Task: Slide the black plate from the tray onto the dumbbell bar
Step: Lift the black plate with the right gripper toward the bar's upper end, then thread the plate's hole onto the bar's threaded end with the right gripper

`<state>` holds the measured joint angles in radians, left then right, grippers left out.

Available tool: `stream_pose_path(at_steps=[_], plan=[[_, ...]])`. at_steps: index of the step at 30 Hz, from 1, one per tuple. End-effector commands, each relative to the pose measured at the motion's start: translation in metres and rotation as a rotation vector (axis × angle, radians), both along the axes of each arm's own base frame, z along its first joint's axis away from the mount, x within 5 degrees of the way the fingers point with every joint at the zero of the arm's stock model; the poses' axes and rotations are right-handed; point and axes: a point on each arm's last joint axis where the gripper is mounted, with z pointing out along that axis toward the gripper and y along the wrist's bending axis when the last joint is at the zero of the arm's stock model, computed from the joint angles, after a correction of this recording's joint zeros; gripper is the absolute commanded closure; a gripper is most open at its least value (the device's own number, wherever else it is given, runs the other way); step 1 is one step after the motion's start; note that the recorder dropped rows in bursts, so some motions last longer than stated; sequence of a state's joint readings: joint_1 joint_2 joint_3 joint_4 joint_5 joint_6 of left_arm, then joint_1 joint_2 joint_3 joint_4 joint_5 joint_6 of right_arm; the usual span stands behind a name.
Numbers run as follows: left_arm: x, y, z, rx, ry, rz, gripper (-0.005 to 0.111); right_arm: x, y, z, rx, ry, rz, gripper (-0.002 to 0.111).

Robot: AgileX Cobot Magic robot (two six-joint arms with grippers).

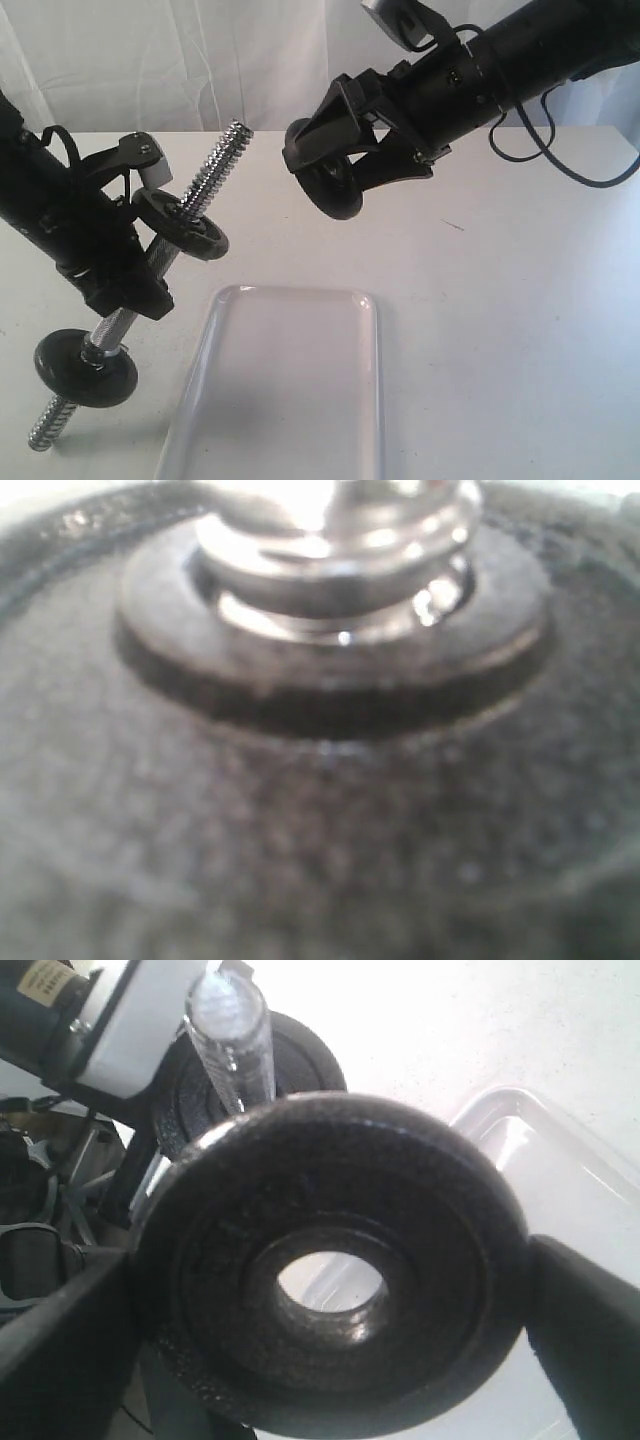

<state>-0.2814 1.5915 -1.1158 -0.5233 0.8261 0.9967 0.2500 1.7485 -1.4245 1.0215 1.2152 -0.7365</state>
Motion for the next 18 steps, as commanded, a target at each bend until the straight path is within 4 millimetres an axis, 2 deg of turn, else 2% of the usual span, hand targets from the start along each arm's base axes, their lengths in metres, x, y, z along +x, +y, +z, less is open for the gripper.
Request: stream_pose_path(at_steps=[1,5,12,18], plan=[[-0.015,-0.005,0.018,-0.108,-0.011,-0.042,0.107,0.0,-0.003,0.019,0.114,-0.019,-0.031,0.108],[-0.02,-0.005,0.009,-0.121,-0.016,-0.086,0.107,0.0,-0.003,0.019,0.116,-0.019,-0.031,0.108],[-0.023,-0.006,0.008,-0.143,-0.02,-0.139,0.107,0.0,-0.002,0.019,0.114,-0.012,-0.032,0.108],[-0.023,-0.007,0.008,-0.155,-0.034,-0.166,0.107,-0.006,0.009,0.018,0.102,-0.004,0.001,0.108]])
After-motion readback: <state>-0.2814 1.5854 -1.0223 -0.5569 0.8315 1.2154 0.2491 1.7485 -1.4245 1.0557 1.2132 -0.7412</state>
